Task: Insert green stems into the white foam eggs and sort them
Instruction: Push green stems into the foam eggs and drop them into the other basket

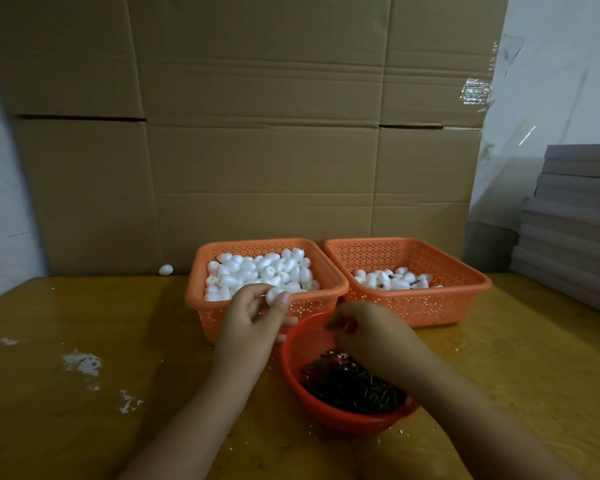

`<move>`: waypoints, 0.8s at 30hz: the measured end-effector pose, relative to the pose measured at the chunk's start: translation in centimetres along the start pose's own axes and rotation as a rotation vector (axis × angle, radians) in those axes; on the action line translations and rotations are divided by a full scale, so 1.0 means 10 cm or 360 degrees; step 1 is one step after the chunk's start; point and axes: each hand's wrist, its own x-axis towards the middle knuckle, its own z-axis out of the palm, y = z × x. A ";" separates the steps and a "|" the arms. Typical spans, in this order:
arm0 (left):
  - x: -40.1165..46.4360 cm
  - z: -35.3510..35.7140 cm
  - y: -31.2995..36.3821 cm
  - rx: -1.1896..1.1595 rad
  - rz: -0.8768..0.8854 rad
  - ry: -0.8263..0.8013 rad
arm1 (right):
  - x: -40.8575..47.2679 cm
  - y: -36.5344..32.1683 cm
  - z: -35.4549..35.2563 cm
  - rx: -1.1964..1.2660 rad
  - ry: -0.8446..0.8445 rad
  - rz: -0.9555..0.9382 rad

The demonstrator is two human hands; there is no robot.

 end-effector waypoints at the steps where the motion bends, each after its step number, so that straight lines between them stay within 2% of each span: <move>1: 0.00 -0.01 -0.03 0.0046 0.0017 0.0023 | 0.00 0.04 -0.01 -0.0178 -0.0168 0.0040; 5: 0.01 -0.02 -0.15 0.0287 0.0160 0.0062 | -0.02 0.10 0.07 -0.0660 -0.0503 0.0065; 9: -0.03 0.01 -0.19 0.0448 0.0352 0.0012 | -0.02 0.10 0.15 -0.0677 -0.0547 0.0033; 16: -0.14 0.10 -0.28 0.0648 0.0537 -0.0202 | -0.02 0.11 0.15 -0.0489 -0.0343 0.0006; 22: -0.19 0.11 -0.30 0.0760 0.0577 -0.0180 | 0.01 0.10 0.13 -0.0276 -0.0143 -0.0034; 24: -0.21 0.10 -0.29 0.0801 0.0597 -0.0144 | 0.01 0.09 0.12 -0.0065 -0.0003 -0.0010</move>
